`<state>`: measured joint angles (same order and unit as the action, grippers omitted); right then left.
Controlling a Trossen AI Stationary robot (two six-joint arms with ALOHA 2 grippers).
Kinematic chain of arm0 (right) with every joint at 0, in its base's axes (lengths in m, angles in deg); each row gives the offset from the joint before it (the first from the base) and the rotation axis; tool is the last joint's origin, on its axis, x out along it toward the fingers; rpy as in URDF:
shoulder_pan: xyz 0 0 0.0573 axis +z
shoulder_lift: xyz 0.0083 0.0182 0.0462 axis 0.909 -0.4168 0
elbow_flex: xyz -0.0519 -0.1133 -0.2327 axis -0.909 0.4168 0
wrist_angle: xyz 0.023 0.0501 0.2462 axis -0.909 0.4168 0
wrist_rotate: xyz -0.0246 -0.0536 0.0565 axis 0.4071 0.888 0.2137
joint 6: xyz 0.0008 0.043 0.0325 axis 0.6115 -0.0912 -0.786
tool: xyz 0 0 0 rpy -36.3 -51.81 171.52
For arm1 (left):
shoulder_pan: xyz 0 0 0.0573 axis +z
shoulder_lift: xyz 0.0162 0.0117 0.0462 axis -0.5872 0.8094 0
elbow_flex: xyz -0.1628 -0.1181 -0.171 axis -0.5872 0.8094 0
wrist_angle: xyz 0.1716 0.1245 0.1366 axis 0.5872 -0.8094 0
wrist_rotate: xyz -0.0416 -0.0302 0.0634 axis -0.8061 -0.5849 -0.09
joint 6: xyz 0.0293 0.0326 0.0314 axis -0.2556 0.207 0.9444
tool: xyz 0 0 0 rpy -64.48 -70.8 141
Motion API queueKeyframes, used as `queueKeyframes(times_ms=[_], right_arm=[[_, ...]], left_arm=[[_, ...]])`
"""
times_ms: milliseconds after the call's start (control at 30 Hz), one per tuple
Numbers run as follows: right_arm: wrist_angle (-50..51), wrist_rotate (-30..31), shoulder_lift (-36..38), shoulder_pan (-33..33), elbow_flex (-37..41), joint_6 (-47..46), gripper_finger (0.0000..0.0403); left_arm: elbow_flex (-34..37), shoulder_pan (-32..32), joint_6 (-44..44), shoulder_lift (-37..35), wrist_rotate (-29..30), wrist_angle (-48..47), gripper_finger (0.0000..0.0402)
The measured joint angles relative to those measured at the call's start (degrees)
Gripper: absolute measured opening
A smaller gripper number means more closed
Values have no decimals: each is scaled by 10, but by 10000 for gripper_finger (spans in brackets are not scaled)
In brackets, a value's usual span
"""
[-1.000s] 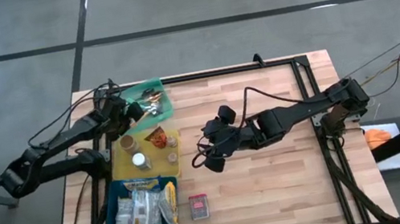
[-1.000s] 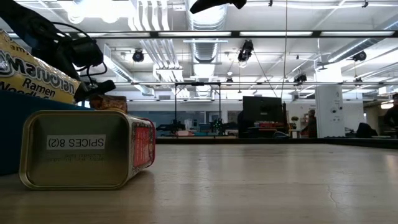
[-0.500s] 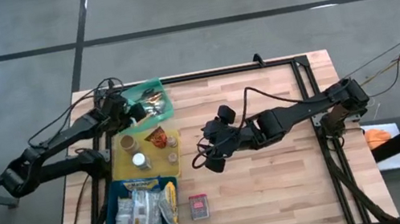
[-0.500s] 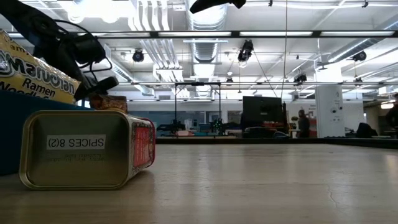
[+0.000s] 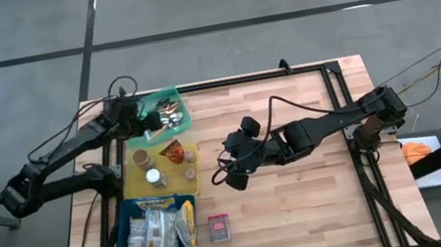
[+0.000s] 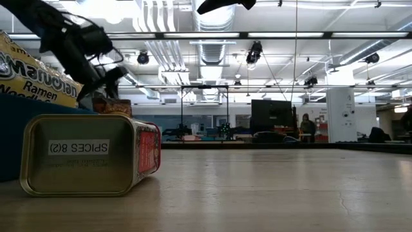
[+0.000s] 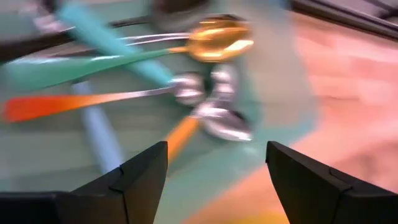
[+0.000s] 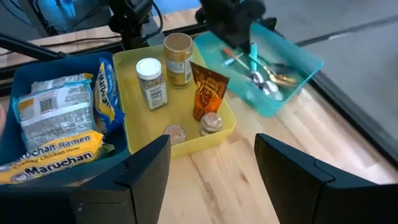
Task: Pick & Place Food Item
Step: Put the red seasoning can into the yellow bin
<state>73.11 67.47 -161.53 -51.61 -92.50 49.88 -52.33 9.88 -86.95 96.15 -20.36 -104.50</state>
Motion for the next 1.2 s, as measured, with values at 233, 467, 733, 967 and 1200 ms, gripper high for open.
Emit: queueKeyframes(times_ms=[233,467,733,967,1200], right_arm=[[31,-180,0,1,3,3,233],[25,-239,-28,42,23,153,233],[-47,-365,-103,58,27,203,233],[-119,-388,-133,64,27,171,233],[-162,-392,-158,67,26,198,233]], left_arm=[[-87,-10,79,0,-153,-44,277],[-166,-85,136,0,-183,-118,277],[-174,-176,139,3,-183,-135,277],[-174,-203,141,10,-183,-142,277],[-174,-205,145,11,-184,-160,277]])
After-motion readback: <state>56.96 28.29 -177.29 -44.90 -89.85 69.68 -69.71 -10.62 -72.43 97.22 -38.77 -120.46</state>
